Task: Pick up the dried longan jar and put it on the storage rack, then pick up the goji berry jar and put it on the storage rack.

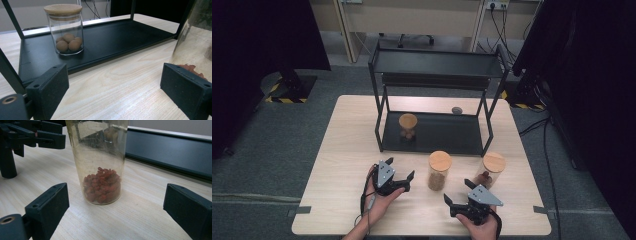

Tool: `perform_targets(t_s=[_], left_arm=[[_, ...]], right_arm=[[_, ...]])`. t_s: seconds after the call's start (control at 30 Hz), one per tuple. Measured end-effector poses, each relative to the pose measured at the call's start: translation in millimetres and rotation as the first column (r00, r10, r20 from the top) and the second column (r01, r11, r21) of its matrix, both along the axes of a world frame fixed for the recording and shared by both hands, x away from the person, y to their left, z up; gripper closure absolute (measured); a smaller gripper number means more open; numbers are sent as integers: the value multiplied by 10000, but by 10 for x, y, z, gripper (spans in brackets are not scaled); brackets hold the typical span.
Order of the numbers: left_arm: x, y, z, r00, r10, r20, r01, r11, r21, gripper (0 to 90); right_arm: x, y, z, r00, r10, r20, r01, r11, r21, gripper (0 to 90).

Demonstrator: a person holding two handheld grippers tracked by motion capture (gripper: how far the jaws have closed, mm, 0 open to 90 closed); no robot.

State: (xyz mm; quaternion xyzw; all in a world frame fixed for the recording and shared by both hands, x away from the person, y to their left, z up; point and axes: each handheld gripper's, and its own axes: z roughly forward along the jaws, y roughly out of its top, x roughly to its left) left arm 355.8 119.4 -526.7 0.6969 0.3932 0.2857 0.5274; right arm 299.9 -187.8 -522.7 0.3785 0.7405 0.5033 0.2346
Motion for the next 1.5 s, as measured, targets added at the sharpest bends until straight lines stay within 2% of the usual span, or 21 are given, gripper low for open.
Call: perform_targets(t_s=[0.23,0.53,0.97,1.17,1.5], left_arm=[[-2,-3,0,10000,-7,-23,7,10000,6,78],[-6,-5,1,10000,-50,14,50,10000,64,78],[2,12,0,10000,3,-73,-4,9999,-107,78],[2,3,1,10000,-35,-62,35,10000,-21,79],[-4,-6,1,10000,-68,3,68,10000,68,81]], right_arm=[[1,2,0,10000,-25,0,25,10000,-28,66],[-5,-21,22,9997,-222,58,220,9993,314,63],[21,126,275,9975,-135,687,95,9983,574,66],[55,190,376,9956,-41,936,-33,9968,797,79],[191,323,569,9915,244,1274,-359,9954,890,112]])
